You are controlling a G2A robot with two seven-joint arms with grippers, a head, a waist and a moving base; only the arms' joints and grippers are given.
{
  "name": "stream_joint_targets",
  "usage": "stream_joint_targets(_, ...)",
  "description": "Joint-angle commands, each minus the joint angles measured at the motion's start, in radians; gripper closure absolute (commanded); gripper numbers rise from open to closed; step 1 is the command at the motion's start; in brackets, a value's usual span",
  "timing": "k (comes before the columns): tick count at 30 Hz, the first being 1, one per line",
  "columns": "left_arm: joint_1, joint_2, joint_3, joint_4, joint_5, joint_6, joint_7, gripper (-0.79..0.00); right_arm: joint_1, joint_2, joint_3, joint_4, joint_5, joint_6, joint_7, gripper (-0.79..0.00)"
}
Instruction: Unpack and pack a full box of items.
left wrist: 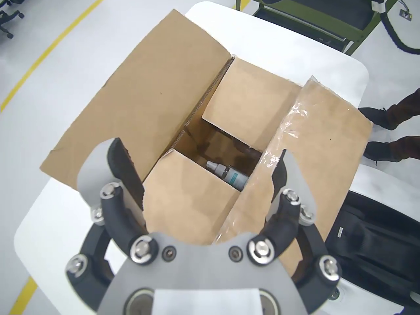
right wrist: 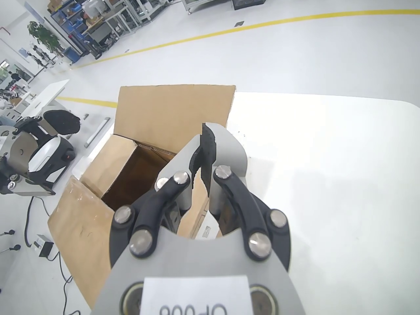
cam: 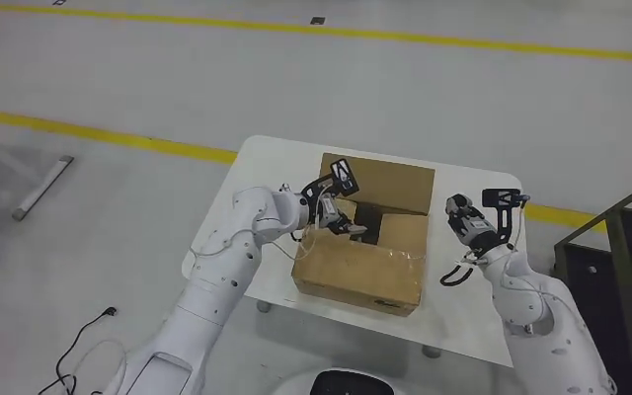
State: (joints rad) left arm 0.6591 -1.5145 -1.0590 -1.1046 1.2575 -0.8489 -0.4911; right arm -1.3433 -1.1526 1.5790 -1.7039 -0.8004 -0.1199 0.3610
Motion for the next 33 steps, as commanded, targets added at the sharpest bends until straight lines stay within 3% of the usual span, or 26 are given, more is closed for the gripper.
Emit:
stream_joint_targets(1,0.007,-0.001,0.015,-0.003,-0.029,-0.013,-0.030,-0.785,-0.001,0.000,0.000,0.003,0.003,0.000,-0.002,0.000)
stream_joint_targets(10,0.000,-0.016,0.082,0.012,-0.330,0.010,-0.310,-0.785,-0.018,0.006,0.036,-0.004,-0.002,-0.009,0.009,0.000)
stream_joint_targets(15,-0.055,-0.027,0.116,0.056,-0.515,0.073,-0.476,-0.785,-0.028,0.008,0.050,-0.011,-0.002,-0.011,0.012,0.000)
stream_joint_targets(28,-0.055,-0.028,0.120,0.059,-0.520,0.077,-0.478,-0.785,-0.035,0.005,0.026,-0.008,0.013,-0.013,-0.006,0.000)
stream_joint_targets(33,-0.053,-0.032,0.170,0.067,-0.505,0.122,-0.516,-0.785,-0.034,0.005,0.026,-0.005,0.018,-0.019,-0.006,0.000)
